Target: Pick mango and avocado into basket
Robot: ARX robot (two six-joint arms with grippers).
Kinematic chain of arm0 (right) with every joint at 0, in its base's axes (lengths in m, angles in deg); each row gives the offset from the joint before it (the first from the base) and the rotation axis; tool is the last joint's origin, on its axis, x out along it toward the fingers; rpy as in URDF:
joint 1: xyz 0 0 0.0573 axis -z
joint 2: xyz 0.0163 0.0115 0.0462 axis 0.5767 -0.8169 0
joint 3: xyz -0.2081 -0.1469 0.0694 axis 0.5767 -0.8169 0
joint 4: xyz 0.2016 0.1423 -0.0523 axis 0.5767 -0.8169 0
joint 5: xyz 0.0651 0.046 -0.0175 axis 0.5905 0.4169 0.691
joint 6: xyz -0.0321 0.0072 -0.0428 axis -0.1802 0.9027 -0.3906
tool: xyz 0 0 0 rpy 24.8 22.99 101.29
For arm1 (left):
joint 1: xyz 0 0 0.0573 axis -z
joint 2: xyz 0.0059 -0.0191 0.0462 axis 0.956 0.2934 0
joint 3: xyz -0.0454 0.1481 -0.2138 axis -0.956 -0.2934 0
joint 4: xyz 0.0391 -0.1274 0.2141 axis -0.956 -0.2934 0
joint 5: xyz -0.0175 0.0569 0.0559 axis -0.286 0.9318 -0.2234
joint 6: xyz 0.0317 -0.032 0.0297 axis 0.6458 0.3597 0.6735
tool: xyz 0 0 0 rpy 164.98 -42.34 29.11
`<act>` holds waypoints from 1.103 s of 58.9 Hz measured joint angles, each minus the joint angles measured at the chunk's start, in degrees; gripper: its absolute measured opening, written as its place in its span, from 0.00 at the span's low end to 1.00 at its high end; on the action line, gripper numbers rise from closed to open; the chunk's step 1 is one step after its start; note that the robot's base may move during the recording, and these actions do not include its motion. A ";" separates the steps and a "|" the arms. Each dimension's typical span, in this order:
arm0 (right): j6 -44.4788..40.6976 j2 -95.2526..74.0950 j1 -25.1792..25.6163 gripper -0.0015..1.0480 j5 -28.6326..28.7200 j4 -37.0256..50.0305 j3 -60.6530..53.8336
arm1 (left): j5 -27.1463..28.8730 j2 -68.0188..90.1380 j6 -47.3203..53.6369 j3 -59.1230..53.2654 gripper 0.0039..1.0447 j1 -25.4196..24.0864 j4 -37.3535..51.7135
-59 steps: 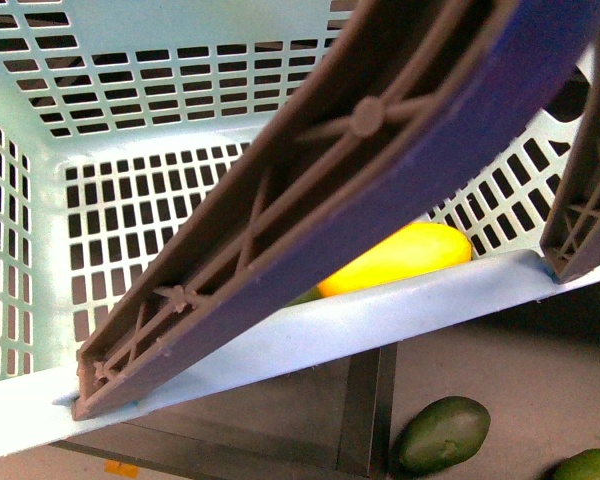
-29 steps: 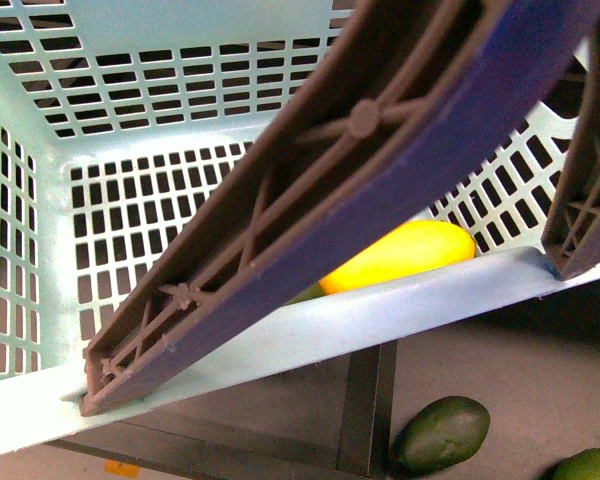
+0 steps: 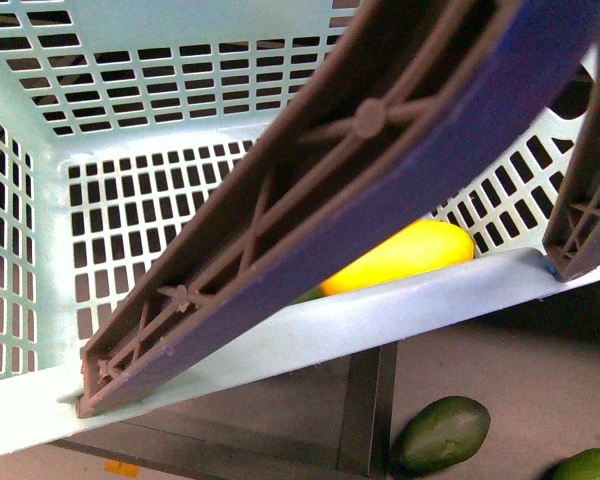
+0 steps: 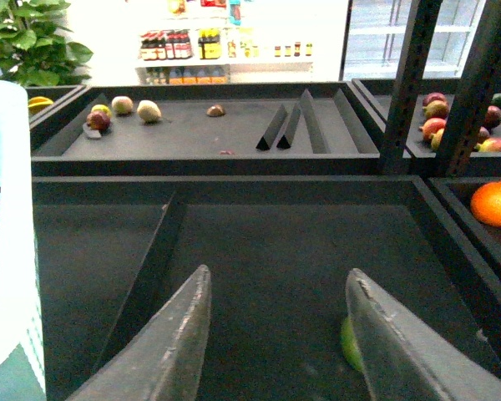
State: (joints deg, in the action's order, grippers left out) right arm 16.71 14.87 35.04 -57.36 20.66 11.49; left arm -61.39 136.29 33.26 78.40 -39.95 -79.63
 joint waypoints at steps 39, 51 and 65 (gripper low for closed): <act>0.00 0.02 0.00 0.92 0.02 -0.02 0.00 | 23.67 6.71 -14.27 6.10 0.03 -0.24 1.81; 0.00 0.04 0.00 0.92 0.07 -0.02 0.00 | 21.81 12.33 -14.36 8.79 0.03 -3.61 3.80; 0.00 0.04 0.00 0.92 0.07 -0.02 0.00 | 19.26 27.93 -21.18 14.86 0.03 -10.29 11.45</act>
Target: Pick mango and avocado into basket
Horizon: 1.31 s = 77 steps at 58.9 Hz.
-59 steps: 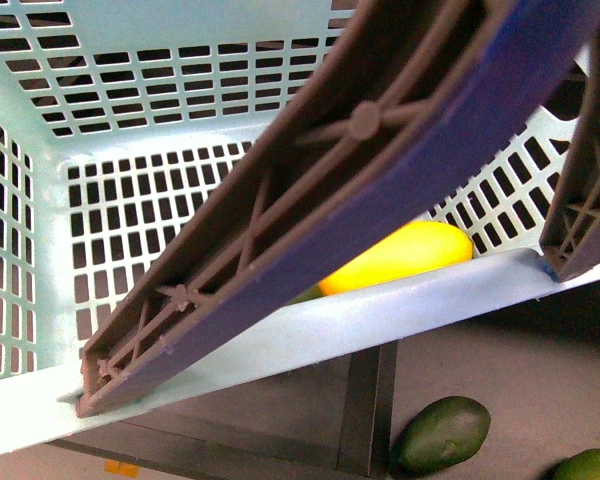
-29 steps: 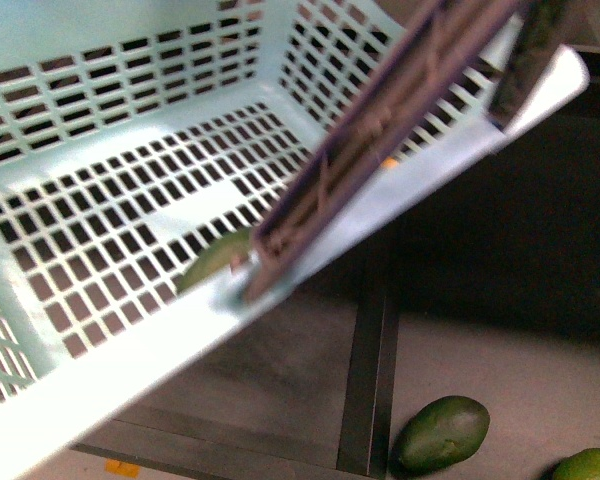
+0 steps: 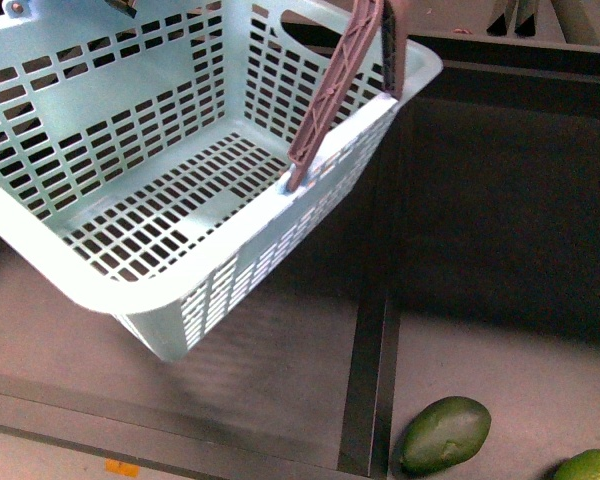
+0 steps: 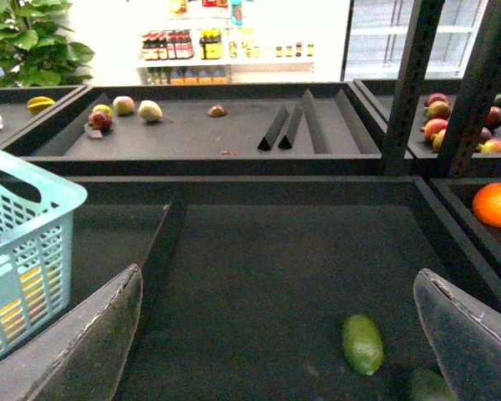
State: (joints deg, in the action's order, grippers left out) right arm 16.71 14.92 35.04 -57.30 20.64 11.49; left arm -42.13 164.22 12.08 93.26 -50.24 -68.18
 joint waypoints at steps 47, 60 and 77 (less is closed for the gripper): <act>0.00 0.00 0.00 0.92 0.00 0.00 0.00 | 4.07 16.85 -14.51 6.38 0.03 -5.49 6.62; 0.00 0.00 0.00 0.92 -0.02 0.00 0.00 | 3.37 11.61 -15.37 0.07 0.55 -5.62 9.01; 0.00 0.00 0.00 0.92 -0.02 0.00 0.00 | 6.75 -10.73 -11.39 -16.72 0.93 -12.44 -0.31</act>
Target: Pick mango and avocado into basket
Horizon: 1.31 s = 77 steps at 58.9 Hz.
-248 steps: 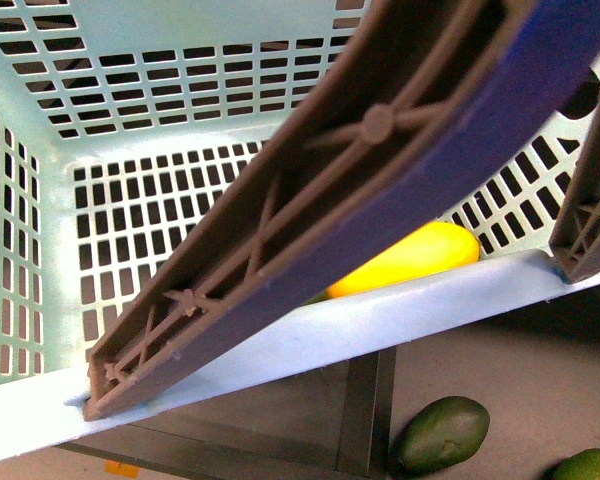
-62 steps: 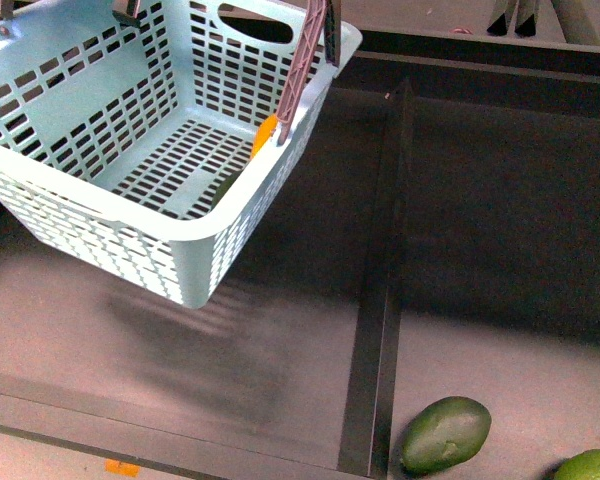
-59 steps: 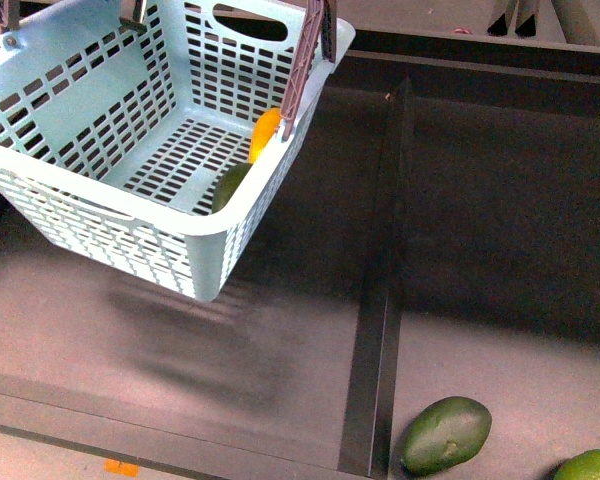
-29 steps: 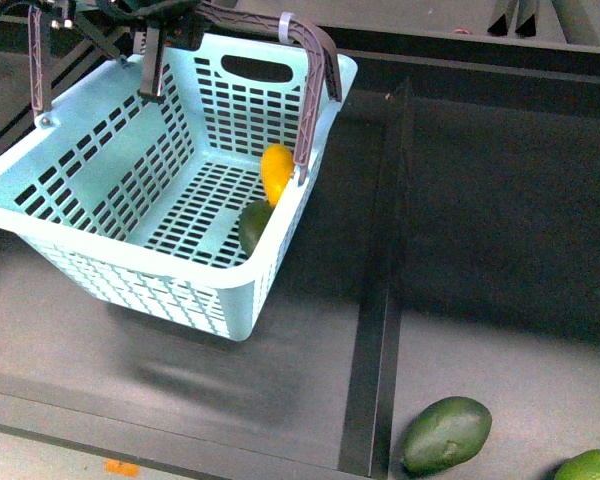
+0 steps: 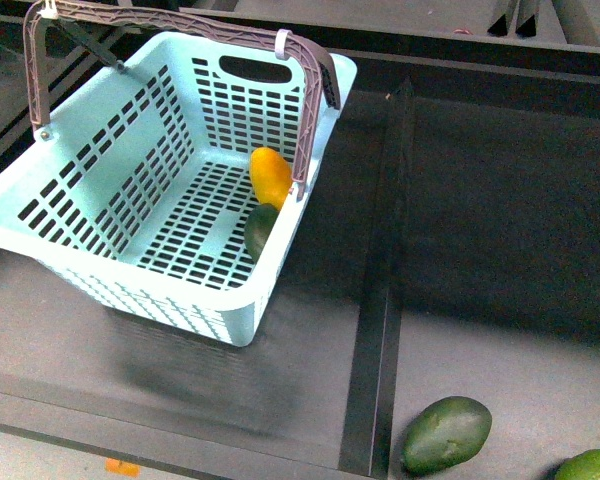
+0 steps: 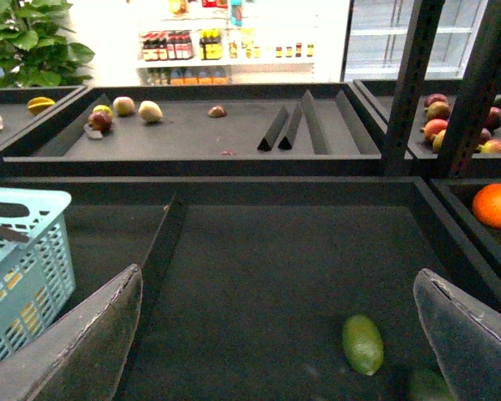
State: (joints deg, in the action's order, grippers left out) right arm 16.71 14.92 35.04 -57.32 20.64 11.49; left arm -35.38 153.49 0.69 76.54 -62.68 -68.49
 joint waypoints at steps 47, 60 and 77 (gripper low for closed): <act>0.00 0.00 0.00 0.92 0.00 0.00 0.00 | -9.66 -29.88 85.68 -53.75 0.02 -7.87 66.07; 0.00 0.00 0.00 0.92 -0.02 0.00 0.00 | -10.88 -40.94 85.94 -62.95 0.02 -10.08 63.49; 0.00 0.00 0.00 0.92 0.00 0.00 0.00 | -10.93 -56.72 86.07 -65.68 0.02 -10.08 50.88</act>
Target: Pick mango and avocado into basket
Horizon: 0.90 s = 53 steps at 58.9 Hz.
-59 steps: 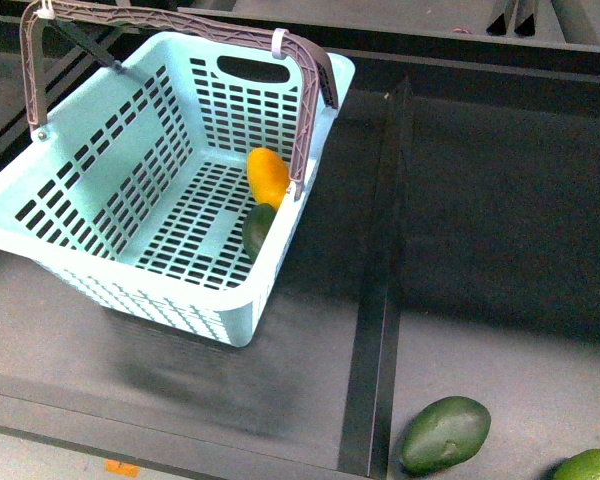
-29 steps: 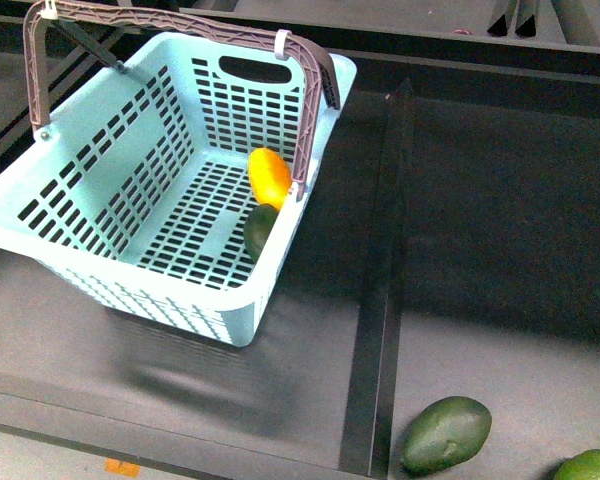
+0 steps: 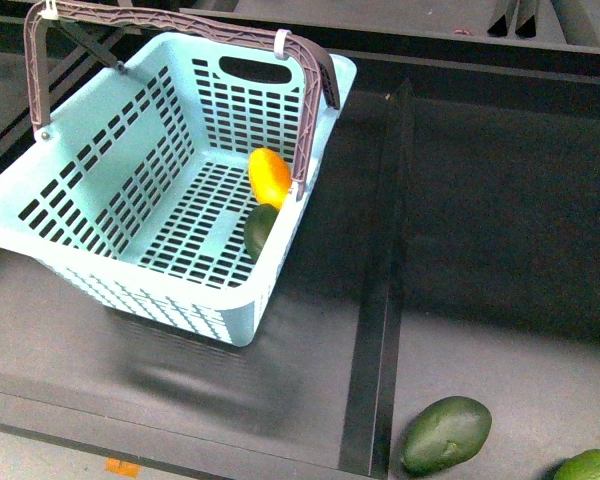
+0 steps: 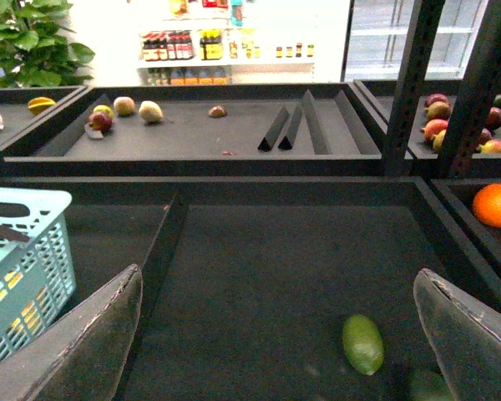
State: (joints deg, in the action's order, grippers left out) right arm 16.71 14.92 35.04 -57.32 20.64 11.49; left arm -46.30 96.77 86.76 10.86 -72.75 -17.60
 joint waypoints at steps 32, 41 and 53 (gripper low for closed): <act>0.00 0.00 0.00 0.92 0.00 0.00 0.00 | 0.00 -21.31 0.02 -0.26 0.02 0.00 -19.65; 0.00 0.00 0.00 0.92 0.00 0.00 0.00 | 0.02 -26.14 0.02 -0.26 0.02 0.00 -24.37; 0.00 0.00 0.00 0.92 0.00 0.00 0.00 | 0.02 -30.34 0.02 -0.26 0.02 0.00 -28.55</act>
State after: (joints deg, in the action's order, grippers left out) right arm 16.71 14.92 35.04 -57.32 20.64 11.49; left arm -46.28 66.43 86.78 10.60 -72.75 -46.15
